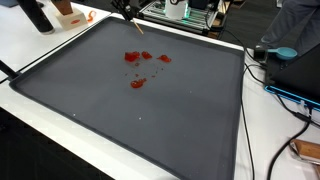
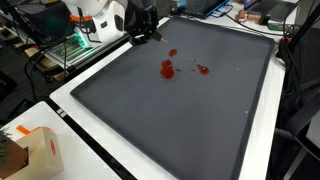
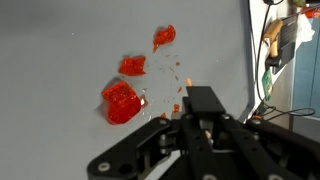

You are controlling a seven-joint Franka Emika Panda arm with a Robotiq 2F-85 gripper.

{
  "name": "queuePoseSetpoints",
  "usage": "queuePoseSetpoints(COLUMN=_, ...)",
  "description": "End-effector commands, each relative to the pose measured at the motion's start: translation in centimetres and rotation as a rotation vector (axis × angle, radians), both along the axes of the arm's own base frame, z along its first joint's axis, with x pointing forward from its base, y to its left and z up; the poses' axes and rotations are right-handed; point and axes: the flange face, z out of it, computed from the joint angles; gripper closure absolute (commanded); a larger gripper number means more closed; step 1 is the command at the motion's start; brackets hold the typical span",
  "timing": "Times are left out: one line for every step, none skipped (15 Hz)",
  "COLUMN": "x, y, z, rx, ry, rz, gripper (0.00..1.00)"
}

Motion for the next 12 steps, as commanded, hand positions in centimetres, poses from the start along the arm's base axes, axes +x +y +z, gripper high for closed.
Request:
queuePoseSetpoints(x=-0.1, y=-0.9, z=-1.7, rx=0.017, ry=0.009, rz=-0.047, gripper=0.97)
queuePoseSetpoints(x=-0.2, y=-1.1, z=-2.1, rx=0.016, ry=0.016, rz=-0.055, gripper=0.97)
queuePoseSetpoints(x=-0.2, y=-1.3, z=-2.4, rx=0.013, ry=0.023, rz=-0.064, gripper=0.97)
queuePoseSetpoints(x=-0.3, y=-1.4, z=-2.7, rx=0.013, ry=0.026, rz=-0.069, gripper=0.97)
queuePoseSetpoints(x=-0.3, y=-1.6, z=-3.0, rx=0.003, ry=0.032, rz=-0.080, gripper=0.97)
queuePoseSetpoints(x=-0.4, y=-1.7, z=-3.3, rx=-0.001, ry=0.035, rz=-0.086, gripper=0.97)
queuePoseSetpoints(x=-0.4, y=-1.8, z=-3.5, rx=-0.006, ry=0.038, rz=-0.092, gripper=0.97)
queuePoseSetpoints(x=-0.4, y=-1.9, z=-3.7, rx=-0.014, ry=0.040, rz=-0.099, gripper=0.97)
queuePoseSetpoints(x=-0.4, y=-2.0, z=-3.9, rx=-0.022, ry=0.044, rz=-0.104, gripper=0.97)
queuePoseSetpoints(x=-0.3, y=-2.0, z=-4.0, rx=-0.030, ry=0.046, rz=-0.110, gripper=0.97)
queuePoseSetpoints(x=-0.3, y=-2.0, z=-4.0, rx=-0.036, ry=0.051, rz=-0.115, gripper=0.97)
queuePoseSetpoints(x=-0.2, y=-1.9, z=-4.0, rx=-0.046, ry=0.054, rz=-0.123, gripper=0.97)
